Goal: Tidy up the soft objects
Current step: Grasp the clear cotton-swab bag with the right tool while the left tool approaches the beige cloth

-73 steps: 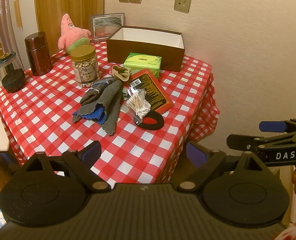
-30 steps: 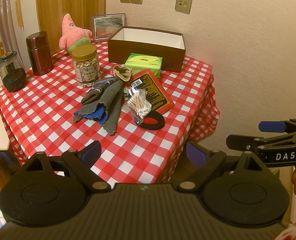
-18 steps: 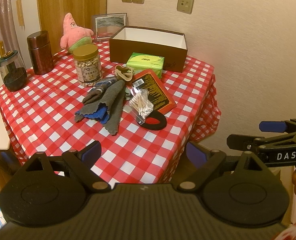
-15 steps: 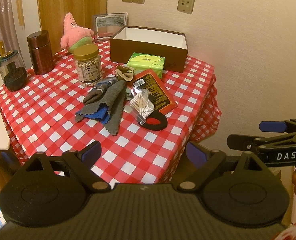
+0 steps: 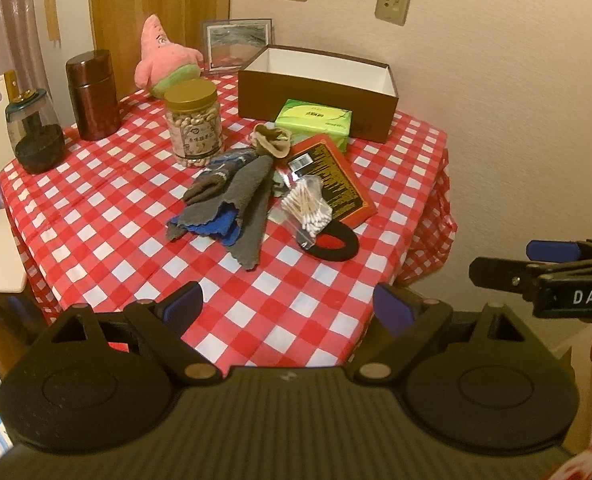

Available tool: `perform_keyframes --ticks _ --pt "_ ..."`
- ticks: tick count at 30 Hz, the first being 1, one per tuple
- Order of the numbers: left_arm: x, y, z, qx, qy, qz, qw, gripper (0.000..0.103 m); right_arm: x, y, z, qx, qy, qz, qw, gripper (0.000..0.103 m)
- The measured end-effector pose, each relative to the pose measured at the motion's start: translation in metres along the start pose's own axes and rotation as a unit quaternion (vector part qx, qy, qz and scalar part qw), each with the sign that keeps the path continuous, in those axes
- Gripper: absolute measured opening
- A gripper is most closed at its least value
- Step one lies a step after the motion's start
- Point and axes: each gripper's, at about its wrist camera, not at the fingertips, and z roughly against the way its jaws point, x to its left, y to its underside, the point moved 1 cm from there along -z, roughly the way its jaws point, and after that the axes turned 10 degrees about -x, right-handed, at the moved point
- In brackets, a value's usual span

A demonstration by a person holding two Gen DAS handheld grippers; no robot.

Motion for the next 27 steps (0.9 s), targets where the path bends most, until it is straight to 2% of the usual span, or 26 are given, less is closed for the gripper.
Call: perform_keyframes --ticks 8,16,23,27 --pt "0.019 0.003 -0.02 0.008 -0.006 0.005 0.9999 0.089 -0.001 -0.002 -0.025 -0.01 -0.014 0.006 1.0 0.102" --pt "0.035 0.006 -0.046 0.018 -0.019 0.014 0.9996 0.084 0.0 0.0 -0.063 -0.005 -0.041 0.03 0.999 0.091" --pt "0.037 0.008 -0.071 0.031 -0.02 0.021 0.9991 0.084 -0.009 -0.002 -0.093 0.006 -0.051 0.046 0.998 0.083" --pt "0.036 0.003 -0.087 0.032 -0.026 0.027 0.9988 0.084 -0.015 -0.009 -0.117 0.016 -0.065 0.056 0.996 0.075"
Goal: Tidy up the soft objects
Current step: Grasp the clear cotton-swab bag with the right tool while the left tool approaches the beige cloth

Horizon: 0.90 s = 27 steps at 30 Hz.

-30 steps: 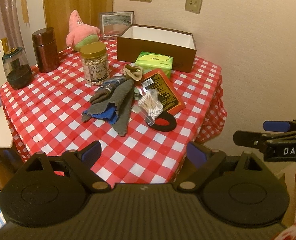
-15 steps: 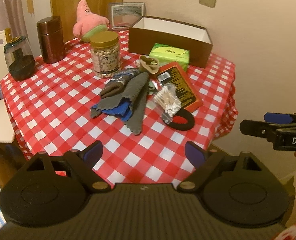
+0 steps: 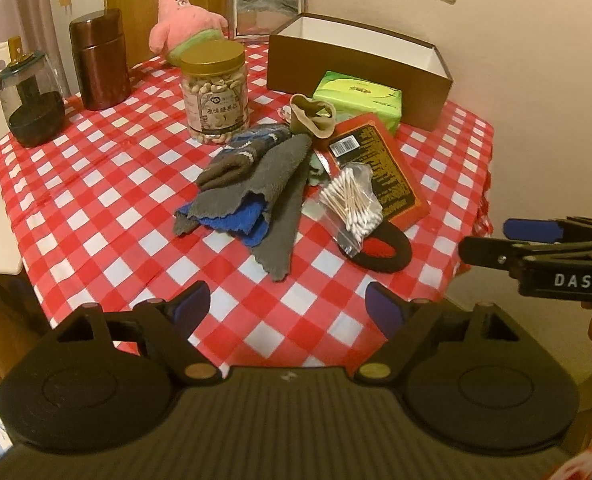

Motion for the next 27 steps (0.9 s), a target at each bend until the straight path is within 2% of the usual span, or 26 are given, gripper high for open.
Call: perform_keyframes --ticks 7,15,27 --pt "-0.003 -0.009 -0.035 0.012 -0.019 0.017 0.9996 0.082 -0.006 -0.015 -0.049 0.02 -0.035 0.031 0.999 0.065" --pt "0.001 -0.015 -0.07 0.028 -0.047 0.045 0.9975 0.082 -0.009 -0.017 -0.101 0.045 -0.061 0.055 0.996 0.049" --pt "0.005 -0.017 -0.095 0.045 -0.081 0.067 0.9935 0.082 -0.014 -0.015 -0.149 0.061 -0.074 0.073 0.993 0.045"
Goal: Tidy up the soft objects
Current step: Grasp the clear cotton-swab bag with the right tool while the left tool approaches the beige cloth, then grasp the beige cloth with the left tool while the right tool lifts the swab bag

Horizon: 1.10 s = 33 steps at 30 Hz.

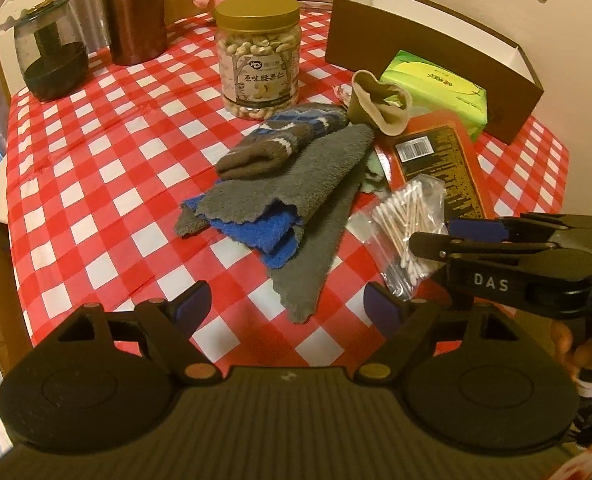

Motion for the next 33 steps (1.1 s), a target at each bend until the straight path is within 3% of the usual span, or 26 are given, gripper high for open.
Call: perform_keyframes --ticks 4,6,9,16,33 --pt "-0.003 -0.001 -0.004 0.003 -0.008 0.004 1.0 0.082 -0.004 -0.001 -0.008 0.0 -0.01 0.004 1.0 0.032" --pt "-0.005 -0.001 -0.005 0.005 -0.011 0.005 0.9999 0.082 -0.007 -0.001 -0.008 -0.002 -0.019 0.001 1.0 0.017" --pt "-0.009 -0.003 -0.006 0.007 -0.016 0.006 0.9998 0.082 -0.012 -0.004 -0.003 -0.013 -0.04 0.0 0.999 0.007" --pt "-0.023 -0.013 -0.003 -0.005 -0.014 0.003 0.9999 0.082 -0.035 -0.025 0.032 -0.056 -0.065 -0.025 0.996 0.006" --pt "-0.091 -0.065 -0.029 -0.084 0.0 -0.036 0.9958 0.071 -0.122 -0.054 0.074 -0.094 -0.028 -0.065 0.993 0.006"
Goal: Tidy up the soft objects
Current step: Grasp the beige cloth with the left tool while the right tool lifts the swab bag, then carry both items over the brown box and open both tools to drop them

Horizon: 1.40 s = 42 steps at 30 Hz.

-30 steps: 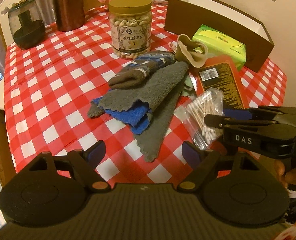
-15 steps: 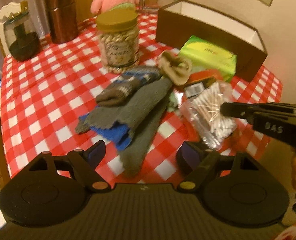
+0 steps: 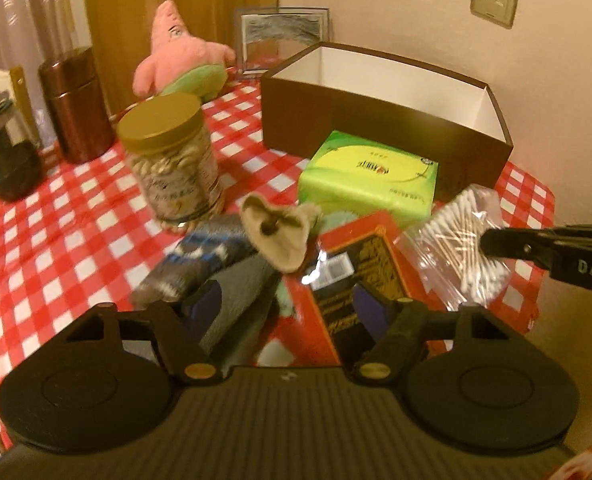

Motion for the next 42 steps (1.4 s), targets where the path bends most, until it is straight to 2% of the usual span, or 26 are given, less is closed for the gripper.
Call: perform_keyframes --ticks 7,12,16,19,21,28,34,42 --pt "-0.005 -0.016 -0.035 -0.018 0.002 -0.023 0.9996 0.071 -0.011 -0.001 0.004 -0.004 0.015 -0.015 1.0 0.005" --pt "0.005 -0.021 -0.067 -0.009 0.006 -0.012 0.9999 0.069 -0.015 -0.002 0.006 -0.006 0.03 -0.019 0.999 0.005" --pt "0.01 -0.022 -0.08 -0.006 0.013 -0.02 0.9997 0.031 -0.017 -0.003 0.005 -0.005 0.047 -0.03 0.998 0.006" --pt "0.016 -0.024 -0.082 0.002 0.036 -0.02 0.9991 0.012 -0.016 -0.004 0.004 -0.008 0.054 -0.035 0.998 0.006" --pt "0.02 -0.026 -0.077 -0.004 0.05 -0.022 0.9985 0.007 -0.013 -0.005 0.004 -0.009 0.057 -0.036 0.998 0.006" --pt "0.037 -0.036 -0.048 -0.027 0.08 -0.027 0.9961 0.006 -0.01 -0.009 0.007 -0.013 0.064 -0.039 0.997 0.006" --pt "0.05 -0.053 -0.023 -0.047 0.083 -0.04 0.9946 0.006 -0.007 -0.019 0.015 -0.019 0.068 -0.042 0.997 0.006" --pt "0.064 -0.088 -0.014 -0.077 0.09 -0.037 0.9923 0.006 -0.005 -0.056 0.019 -0.056 0.07 -0.033 0.995 0.006"
